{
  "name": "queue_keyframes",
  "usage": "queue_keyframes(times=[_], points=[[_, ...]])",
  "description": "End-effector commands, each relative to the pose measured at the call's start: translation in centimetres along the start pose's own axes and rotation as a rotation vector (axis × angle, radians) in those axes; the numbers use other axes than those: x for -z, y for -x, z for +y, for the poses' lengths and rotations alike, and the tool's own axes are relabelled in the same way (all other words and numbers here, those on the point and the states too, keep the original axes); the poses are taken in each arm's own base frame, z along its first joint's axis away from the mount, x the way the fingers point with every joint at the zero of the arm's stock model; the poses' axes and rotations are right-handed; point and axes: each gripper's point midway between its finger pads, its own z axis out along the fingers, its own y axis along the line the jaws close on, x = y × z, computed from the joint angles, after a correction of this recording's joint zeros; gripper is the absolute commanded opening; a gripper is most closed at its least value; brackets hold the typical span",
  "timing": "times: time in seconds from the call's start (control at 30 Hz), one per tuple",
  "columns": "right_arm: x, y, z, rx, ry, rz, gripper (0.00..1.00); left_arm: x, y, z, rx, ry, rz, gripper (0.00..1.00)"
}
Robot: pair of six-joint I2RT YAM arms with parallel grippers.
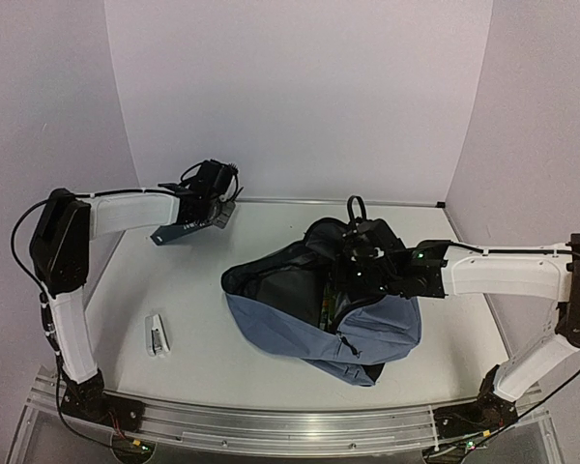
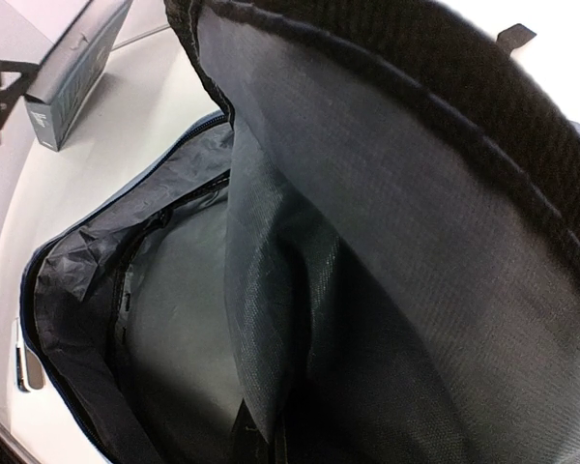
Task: Pack the student bag
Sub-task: Move the book to the center of the board.
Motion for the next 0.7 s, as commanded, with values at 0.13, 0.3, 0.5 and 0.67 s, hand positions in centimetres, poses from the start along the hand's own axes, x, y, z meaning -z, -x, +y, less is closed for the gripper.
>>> queue_keyframes(times=[0.13,0.3,0.5,0.67], points=[[1.3,1.3,0.6,-0.019,0.034,-0.057,0.0,8.9,0.8,-4.1,0.099,-0.242,-0.076,0.0],[1.2,1.2,-0.2,-0.028,0.001,-0.071,0.0,13.1,-1.1,-5.6,0.169,-0.389,-0.077,0.0],[0.0,0.5,-1.1,-0.03,-0.046,-0.061,0.0,18.3,-3.7,-8.3,0.211,-0.626,-0.07,0.0],[-0.8,0.3,-1.4,-0.027,-0.062,-0.052,0.0,21.6,-6.7,-11.5,0.19,-0.757,-0.023,0.0]])
